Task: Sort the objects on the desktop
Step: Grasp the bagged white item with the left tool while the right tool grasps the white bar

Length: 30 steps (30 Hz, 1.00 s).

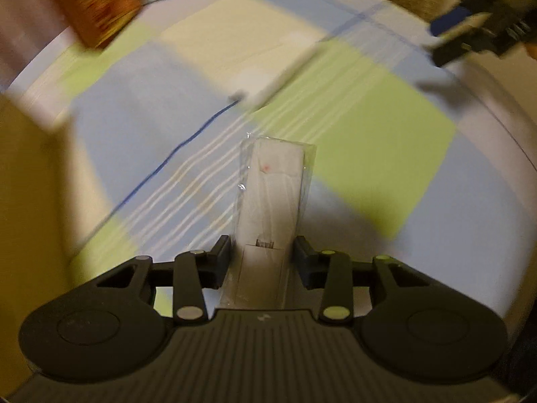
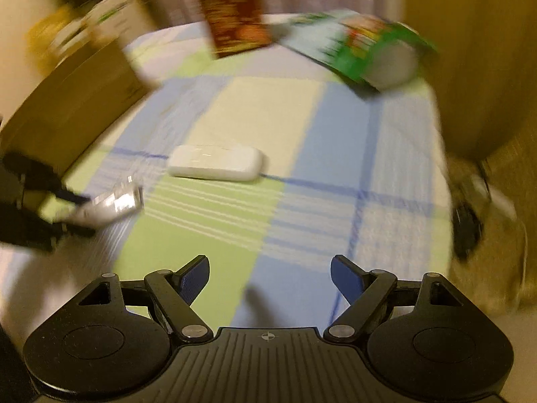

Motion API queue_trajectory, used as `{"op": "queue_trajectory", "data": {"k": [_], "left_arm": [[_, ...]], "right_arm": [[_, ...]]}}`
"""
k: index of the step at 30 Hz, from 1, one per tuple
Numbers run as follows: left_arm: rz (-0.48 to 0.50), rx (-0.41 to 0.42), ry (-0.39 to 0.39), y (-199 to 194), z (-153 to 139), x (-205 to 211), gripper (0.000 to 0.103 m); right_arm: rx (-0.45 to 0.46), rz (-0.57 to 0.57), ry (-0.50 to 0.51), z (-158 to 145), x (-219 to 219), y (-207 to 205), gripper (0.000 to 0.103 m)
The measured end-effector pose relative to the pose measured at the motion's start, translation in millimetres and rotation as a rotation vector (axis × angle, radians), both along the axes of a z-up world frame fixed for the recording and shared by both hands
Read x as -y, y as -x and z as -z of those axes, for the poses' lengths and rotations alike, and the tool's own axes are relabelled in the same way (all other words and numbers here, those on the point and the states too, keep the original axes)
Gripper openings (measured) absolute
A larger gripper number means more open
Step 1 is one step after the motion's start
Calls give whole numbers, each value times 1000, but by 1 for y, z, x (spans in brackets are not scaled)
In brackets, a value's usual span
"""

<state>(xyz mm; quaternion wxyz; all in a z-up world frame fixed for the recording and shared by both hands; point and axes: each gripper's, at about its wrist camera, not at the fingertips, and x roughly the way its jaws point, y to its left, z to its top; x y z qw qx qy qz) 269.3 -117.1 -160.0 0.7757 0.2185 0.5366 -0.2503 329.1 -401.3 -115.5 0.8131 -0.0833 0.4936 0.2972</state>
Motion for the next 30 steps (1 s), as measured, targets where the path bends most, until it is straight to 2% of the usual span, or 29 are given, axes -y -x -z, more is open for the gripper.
{"op": "queue_trajectory", "data": {"k": [2,6,9,14,18,20,22,27,30], "left_arm": [[-113,-1,-4,5,-2,-13,36],[-230,-7,5,17,-5,-26,37],[-284,-8,3,24,-6,-27,40],[-319,1,-18,35,-9,-25,46],[-338,-2,-21,35,-7,-28,52],[-337,-2,-19,34,-6,-28,54],[-336,-2,-17,33,-5,-29,54],[-333,-1,-12,30,-2,-30,55],[-331,-1,-9,28,-1,-31,56]], "right_arm": [[47,-123,12,1,-15,-10,82],[99,-326,33,10,-53,-37,82],[107,-433,66,20,-82,-52,82],[97,-526,97,40,-109,-69,82],[72,-536,93,49,-116,-75,82],[84,-531,105,49,-115,-72,54],[66,-511,111,46,-113,-69,47],[37,-471,162,40,-107,-33,43],[-13,-430,149,37,-98,-2,43]]}}
